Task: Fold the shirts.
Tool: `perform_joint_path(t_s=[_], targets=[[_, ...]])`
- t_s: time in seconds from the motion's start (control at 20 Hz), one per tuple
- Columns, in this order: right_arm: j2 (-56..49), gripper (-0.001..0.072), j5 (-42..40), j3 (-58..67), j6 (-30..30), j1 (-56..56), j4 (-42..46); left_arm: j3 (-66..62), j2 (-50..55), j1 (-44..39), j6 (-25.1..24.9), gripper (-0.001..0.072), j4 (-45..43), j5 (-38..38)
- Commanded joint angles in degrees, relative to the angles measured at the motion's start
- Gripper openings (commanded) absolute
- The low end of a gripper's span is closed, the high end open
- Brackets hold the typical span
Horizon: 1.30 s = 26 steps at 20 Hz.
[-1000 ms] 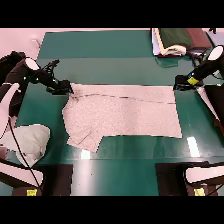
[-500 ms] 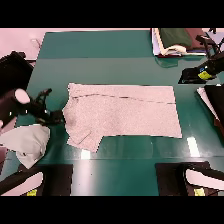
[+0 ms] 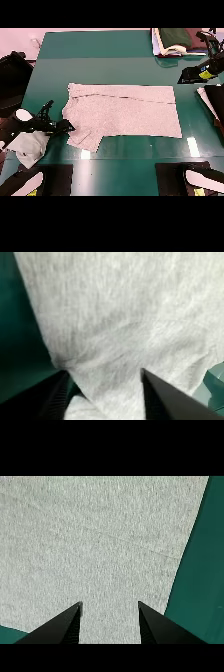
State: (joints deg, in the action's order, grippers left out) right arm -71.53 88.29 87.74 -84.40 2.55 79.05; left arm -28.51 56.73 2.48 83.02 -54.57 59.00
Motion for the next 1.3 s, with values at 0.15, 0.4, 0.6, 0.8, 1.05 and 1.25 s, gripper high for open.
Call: perform_joint_path(t_s=[0.15, 0.4, 0.6, 0.8, 1.05, 1.25], targets=[[0.3, 0.0404, 4.2, -0.7, -0.2, 3.1, 0.0, -1.3, -0.5, 0.0, -5.9, 0.0023, 7.8, -1.2], [7.7, 0.0406, 3.5, -22.2, 0.1, 17.0, 0.1, -8.2, -0.7, 0.0, -7.0, 0.0022, 3.8, 3.1], [12.4, 0.0408, -2.4, -45.2, 3.2, 31.1, 0.0, -9.8, -0.7, 0.0, -7.0, 0.0022, 3.8, 3.6], [12.1, 0.0408, -9.3, -59.0, 9.9, 40.1, -8.0, -9.8, -0.7, 0.0, -7.0, 0.0023, 3.7, 4.1], [9.1, 0.0405, -16.5, -61.2, 13.9, 40.2, -22.6, -9.8, -0.7, 0.0, -7.0, 0.0023, 3.5, 4.7], [9.1, 0.0279, -18.4, -59.3, 13.9, 34.6, -22.3, -9.8, -0.7, 0.0, -7.0, 0.0022, 3.5, 4.5]])
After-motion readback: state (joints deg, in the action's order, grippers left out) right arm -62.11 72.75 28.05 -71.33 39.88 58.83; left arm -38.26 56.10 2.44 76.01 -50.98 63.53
